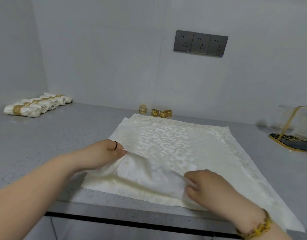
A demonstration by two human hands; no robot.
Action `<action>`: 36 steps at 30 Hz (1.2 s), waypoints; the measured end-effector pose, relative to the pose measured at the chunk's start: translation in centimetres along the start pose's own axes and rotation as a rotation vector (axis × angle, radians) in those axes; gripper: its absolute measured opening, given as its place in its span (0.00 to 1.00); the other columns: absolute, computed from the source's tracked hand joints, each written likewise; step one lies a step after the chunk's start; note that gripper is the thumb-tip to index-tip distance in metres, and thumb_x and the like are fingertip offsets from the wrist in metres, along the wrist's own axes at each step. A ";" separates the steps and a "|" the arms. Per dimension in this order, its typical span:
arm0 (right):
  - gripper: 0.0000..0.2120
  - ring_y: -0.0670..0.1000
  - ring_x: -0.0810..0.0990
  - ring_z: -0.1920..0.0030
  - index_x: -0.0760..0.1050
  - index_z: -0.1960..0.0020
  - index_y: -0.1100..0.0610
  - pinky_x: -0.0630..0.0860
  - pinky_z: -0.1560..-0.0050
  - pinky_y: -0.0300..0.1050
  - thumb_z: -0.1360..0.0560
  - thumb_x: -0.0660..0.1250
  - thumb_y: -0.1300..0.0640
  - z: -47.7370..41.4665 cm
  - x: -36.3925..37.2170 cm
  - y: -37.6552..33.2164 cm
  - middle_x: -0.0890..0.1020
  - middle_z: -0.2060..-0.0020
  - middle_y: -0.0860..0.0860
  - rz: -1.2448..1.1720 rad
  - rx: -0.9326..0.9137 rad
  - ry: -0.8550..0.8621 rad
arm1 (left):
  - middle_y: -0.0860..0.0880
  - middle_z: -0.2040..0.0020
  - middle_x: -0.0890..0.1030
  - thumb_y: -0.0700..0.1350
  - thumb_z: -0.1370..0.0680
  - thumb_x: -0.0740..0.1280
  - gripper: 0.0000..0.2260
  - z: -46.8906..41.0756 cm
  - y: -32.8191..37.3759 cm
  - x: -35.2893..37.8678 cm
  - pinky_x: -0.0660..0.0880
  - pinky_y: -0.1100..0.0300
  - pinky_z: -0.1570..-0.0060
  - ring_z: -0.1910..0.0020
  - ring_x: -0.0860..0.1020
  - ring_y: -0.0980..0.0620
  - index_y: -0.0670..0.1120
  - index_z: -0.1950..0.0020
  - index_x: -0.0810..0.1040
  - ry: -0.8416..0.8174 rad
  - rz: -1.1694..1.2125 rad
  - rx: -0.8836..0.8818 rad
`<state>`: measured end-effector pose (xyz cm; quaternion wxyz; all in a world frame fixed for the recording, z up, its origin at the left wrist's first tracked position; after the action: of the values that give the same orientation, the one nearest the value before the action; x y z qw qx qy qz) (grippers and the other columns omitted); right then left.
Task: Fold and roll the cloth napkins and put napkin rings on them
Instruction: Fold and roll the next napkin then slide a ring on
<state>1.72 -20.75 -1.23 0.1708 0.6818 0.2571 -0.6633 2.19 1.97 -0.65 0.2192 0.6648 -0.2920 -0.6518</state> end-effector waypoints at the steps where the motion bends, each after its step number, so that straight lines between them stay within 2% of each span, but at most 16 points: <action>1: 0.16 0.45 0.65 0.68 0.57 0.70 0.51 0.59 0.71 0.35 0.26 0.57 0.58 0.6 -0.2 1.0 0.64 0.72 0.46 -0.007 0.020 -0.058 | 0.56 0.78 0.61 0.54 0.26 0.61 0.20 0.5 -0.1 -0.2 0.59 0.65 0.71 0.77 0.59 0.59 0.50 0.75 0.62 -0.067 0.015 -0.010; 3: 0.17 0.43 0.65 0.73 0.60 0.72 0.51 0.60 0.71 0.37 0.27 0.61 0.58 1.6 -0.4 3.0 0.67 0.76 0.46 -0.079 0.051 -0.193 | 0.56 0.76 0.60 0.56 0.31 0.60 0.17 1.6 -0.2 -0.5 0.58 0.66 0.71 0.75 0.58 0.58 0.50 0.76 0.62 -0.218 0.048 -0.032; 6: 0.16 0.43 0.65 0.74 0.64 0.72 0.54 0.61 0.70 0.35 0.28 0.65 0.59 2.8 -1.3 5.0 0.67 0.79 0.44 -0.242 0.086 -0.314 | 0.58 0.75 0.62 0.54 0.31 0.61 0.15 2.8 -0.3 -0.9 0.60 0.69 0.70 0.74 0.59 0.59 0.50 0.74 0.64 -0.398 0.024 -0.046; 9: 0.20 0.43 0.62 0.76 0.61 0.74 0.54 0.59 0.72 0.34 0.28 0.67 0.61 2.7 -2.2 6.9 0.64 0.80 0.45 -0.301 0.112 -0.309 | 0.57 0.77 0.65 0.54 0.31 0.66 0.16 2.8 -1.1 -1.4 0.61 0.68 0.70 0.75 0.62 0.60 0.51 0.78 0.70 -0.411 -0.077 -0.093; 12: 0.23 0.43 0.60 0.77 0.57 0.74 0.54 0.57 0.71 0.35 0.28 0.68 0.60 1.5 -2.4 9.9 0.61 0.81 0.45 -0.325 0.225 -0.240 | 0.57 0.80 0.68 0.47 0.29 0.73 0.17 1.7 -2.8 -2.9 0.62 0.70 0.72 0.78 0.65 0.61 0.50 0.76 0.72 -0.295 -0.267 -0.180; 14: 0.23 0.46 0.60 0.74 0.57 0.73 0.54 0.58 0.68 0.39 0.28 0.68 0.60 0.4 -2.3 11.8 0.60 0.79 0.44 -0.303 0.311 -0.164 | 0.57 0.79 0.72 0.45 0.30 0.73 0.14 1.1 -3.6 -3.7 0.64 0.72 0.71 0.77 0.68 0.62 0.51 0.74 0.74 -0.212 -0.355 -0.220; 16: 0.23 0.47 0.58 0.75 0.55 0.73 0.55 0.56 0.71 0.40 0.28 0.66 0.62 -1.0 -2.1 13.2 0.59 0.78 0.46 -0.322 0.379 -0.069 | 0.58 0.76 0.74 0.44 0.29 0.72 0.13 0.3 -4.1 -4.5 0.65 0.73 0.72 0.74 0.72 0.63 0.53 0.72 0.74 -0.061 -0.411 -0.233; 18: 0.19 0.48 0.58 0.75 0.58 0.71 0.57 0.54 0.73 0.40 0.27 0.63 0.65 -2.2 -1.8 14.2 0.62 0.75 0.50 -0.351 0.432 0.032 | 0.58 0.67 0.75 0.47 0.27 0.69 0.11 -0.2 -4.1 -5.2 0.67 0.67 0.64 0.63 0.74 0.58 0.55 0.68 0.73 0.153 -0.496 -0.258; 20: 0.14 0.49 0.60 0.73 0.61 0.69 0.59 0.56 0.72 0.42 0.27 0.59 0.67 -3.4 -1.2 14.9 0.65 0.72 0.53 -0.376 0.478 0.136 | 0.55 0.60 0.77 0.48 0.25 0.65 0.08 -0.8 -4.1 -5.6 0.65 0.63 0.51 0.53 0.76 0.52 0.55 0.64 0.73 0.348 -0.616 -0.250; 22: 0.15 0.50 0.58 0.73 0.57 0.71 0.56 0.54 0.72 0.40 0.30 0.55 0.69 -4.4 -0.6 15.2 0.61 0.75 0.51 -0.408 0.519 0.226 | 0.52 0.57 0.79 0.47 0.23 0.61 0.06 -1.3 -4.4 -5.3 0.56 0.60 0.37 0.46 0.75 0.50 0.55 0.59 0.75 0.509 -0.660 -0.192; 24: 0.15 0.50 0.58 0.73 0.56 0.72 0.56 0.54 0.72 0.39 0.30 0.53 0.68 -5.8 -0.2 15.4 0.60 0.76 0.50 -0.421 0.537 0.276 | 0.50 0.49 0.79 0.47 0.22 0.60 0.08 -2.0 -5.2 -4.7 0.48 0.58 0.33 0.38 0.70 0.49 0.54 0.48 0.78 0.566 -0.673 -0.183; 26: 0.17 0.49 0.62 0.74 0.61 0.74 0.55 0.58 0.72 0.39 0.28 0.54 0.67 -6.9 0.0 15.4 0.65 0.77 0.49 -0.380 0.537 0.274 | 0.50 0.34 0.72 0.49 0.20 0.57 0.15 -2.9 -5.9 -3.9 0.45 0.57 0.31 0.31 0.63 0.50 0.51 0.33 0.70 0.493 -0.674 -0.223; 28: 0.17 0.50 0.67 0.71 0.66 0.73 0.54 0.62 0.71 0.40 0.26 0.56 0.65 -7.9 0.6 15.7 0.70 0.75 0.50 -0.345 0.539 0.244 | 0.52 0.27 0.62 0.51 0.19 0.53 0.20 -3.9 -6.7 -2.7 0.45 0.57 0.30 0.27 0.57 0.52 0.52 0.27 0.60 0.364 -0.603 -0.239; 30: 0.13 0.52 0.72 0.64 0.71 0.68 0.54 0.65 0.66 0.41 0.25 0.58 0.63 -8.6 1.3 16.1 0.75 0.69 0.51 -0.328 0.549 0.221 | 0.52 0.25 0.56 0.53 0.19 0.51 0.21 -4.6 -7.4 -1.3 0.44 0.57 0.29 0.25 0.52 0.54 0.53 0.26 0.55 0.208 -0.536 -0.248; 33: 0.04 0.53 0.73 0.55 0.75 0.55 0.56 0.66 0.57 0.41 0.24 0.61 0.60 -8.8 2.1 16.7 0.78 0.56 0.54 -0.369 0.570 0.244 | 0.52 0.23 0.48 0.56 0.19 0.47 0.23 -4.5 -8.8 1.0 0.43 0.56 0.28 0.25 0.47 0.55 0.53 0.25 0.50 0.026 -0.592 -0.279; 36: 0.10 0.54 0.73 0.52 0.75 0.44 0.62 0.65 0.55 0.41 0.25 0.63 0.61 -8.3 2.0 17.3 0.78 0.47 0.57 -0.493 0.587 0.313 | 0.53 0.23 0.46 0.57 0.19 0.45 0.24 -4.4 -9.2 1.3 0.43 0.57 0.28 0.25 0.45 0.55 0.53 0.25 0.47 0.034 -0.599 -0.276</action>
<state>18.46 -29.76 -4.54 -0.2359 0.7123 0.2353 -0.6177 7.48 7.44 -7.53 0.1108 0.6958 0.0113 -0.7095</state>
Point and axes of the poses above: each hand's wrist, its own z-axis away from the middle knuckle, its own x-axis out of the palm, y = z × x, the point moved 6 cm from there along -z, towards the middle knuckle
